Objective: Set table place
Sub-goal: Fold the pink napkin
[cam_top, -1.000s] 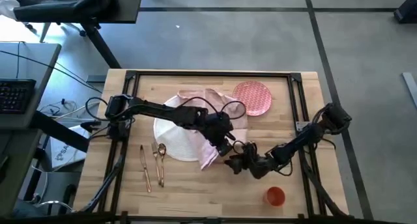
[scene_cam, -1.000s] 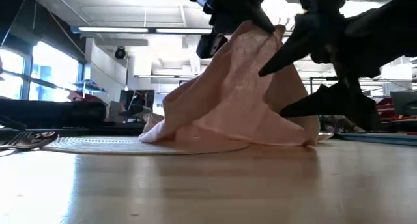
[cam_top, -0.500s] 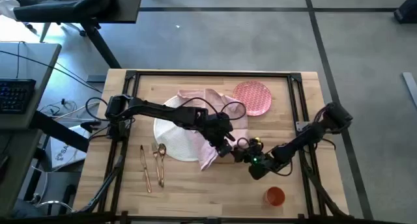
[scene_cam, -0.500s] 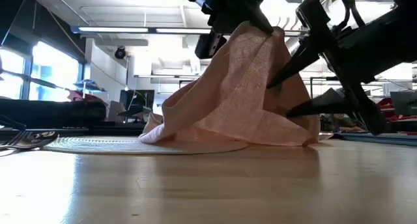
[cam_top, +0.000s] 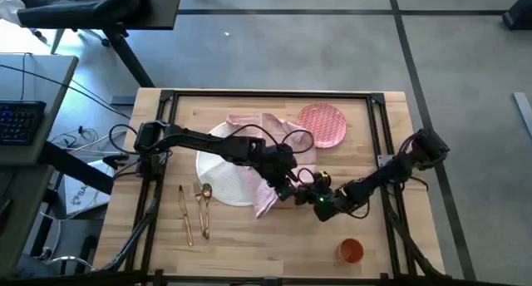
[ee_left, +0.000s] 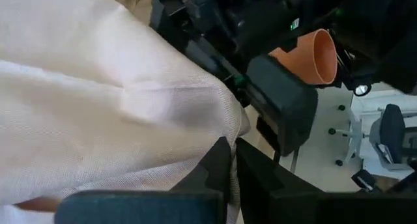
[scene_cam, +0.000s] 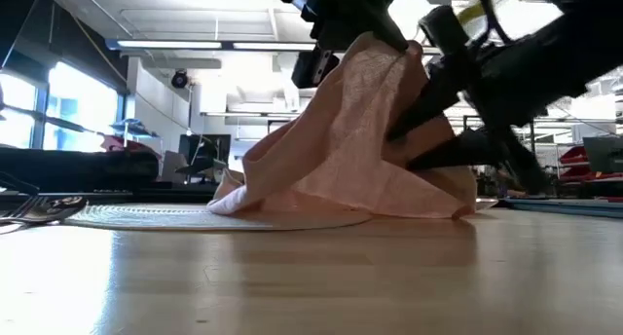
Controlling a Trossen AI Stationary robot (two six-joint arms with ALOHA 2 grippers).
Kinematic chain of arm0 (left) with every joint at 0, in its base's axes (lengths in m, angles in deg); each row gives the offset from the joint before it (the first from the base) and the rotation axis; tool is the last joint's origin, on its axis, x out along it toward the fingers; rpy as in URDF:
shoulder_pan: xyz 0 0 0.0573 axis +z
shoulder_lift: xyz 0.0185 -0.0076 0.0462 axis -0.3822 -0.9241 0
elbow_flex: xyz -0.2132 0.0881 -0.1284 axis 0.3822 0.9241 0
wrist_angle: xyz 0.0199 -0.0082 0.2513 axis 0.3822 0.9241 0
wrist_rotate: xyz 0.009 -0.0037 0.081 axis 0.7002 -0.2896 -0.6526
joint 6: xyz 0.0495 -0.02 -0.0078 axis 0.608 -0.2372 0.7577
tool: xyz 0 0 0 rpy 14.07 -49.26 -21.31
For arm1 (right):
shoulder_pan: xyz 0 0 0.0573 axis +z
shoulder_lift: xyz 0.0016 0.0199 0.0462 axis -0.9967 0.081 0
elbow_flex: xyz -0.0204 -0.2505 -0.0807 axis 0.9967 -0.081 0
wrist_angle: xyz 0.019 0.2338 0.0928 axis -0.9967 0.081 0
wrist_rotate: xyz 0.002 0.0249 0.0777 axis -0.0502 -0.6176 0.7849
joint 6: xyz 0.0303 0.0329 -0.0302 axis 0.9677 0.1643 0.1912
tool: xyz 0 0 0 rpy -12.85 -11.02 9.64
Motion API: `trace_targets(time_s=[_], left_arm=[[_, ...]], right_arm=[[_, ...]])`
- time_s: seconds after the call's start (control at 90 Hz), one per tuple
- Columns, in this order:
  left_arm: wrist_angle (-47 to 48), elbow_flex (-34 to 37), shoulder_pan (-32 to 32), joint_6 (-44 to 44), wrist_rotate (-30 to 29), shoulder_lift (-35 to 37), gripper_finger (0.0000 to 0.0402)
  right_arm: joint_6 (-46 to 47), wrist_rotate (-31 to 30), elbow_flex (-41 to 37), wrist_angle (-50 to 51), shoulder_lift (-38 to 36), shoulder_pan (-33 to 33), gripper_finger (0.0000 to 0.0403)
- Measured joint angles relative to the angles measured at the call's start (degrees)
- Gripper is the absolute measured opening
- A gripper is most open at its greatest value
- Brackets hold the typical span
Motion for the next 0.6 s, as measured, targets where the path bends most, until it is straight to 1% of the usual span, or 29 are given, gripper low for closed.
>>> trace_targets(time_s=[0.056,0.144,0.189,0.322,0.489,0.6], left_arm=[[0.02,0.00,0.00,-0.13,0.00,0.00,0.0000],[0.00,0.00,0.00,-0.44,-0.06,0.00,0.0000],[0.04,0.00,0.00,-0.45,-0.15,0.00,0.0000],[0.11,0.00,0.00,-0.45,-0.17,0.00,0.0000],[0.29,0.00,0.00,-0.11,-0.33,0.00,0.0000],[0.27,0.00,-0.11,0.05,-0.75,0.00,0.0001]], right_arm=[[-3.73,1.06,0.00,-2.38,0.00,-0.49,0.0101],[-7.67,1.41,0.08,-4.82,0.00,-0.70,0.0031],[-8.22,1.30,0.11,-4.94,-0.01,-0.66,0.0013],[-5.97,1.02,0.11,0.38,-1.98,0.49,0.0002],[0.30,0.32,0.11,15.50,-8.05,3.43,0.0000],[1.03,3.77,0.11,24.58,-12.93,5.37,0.0000]])
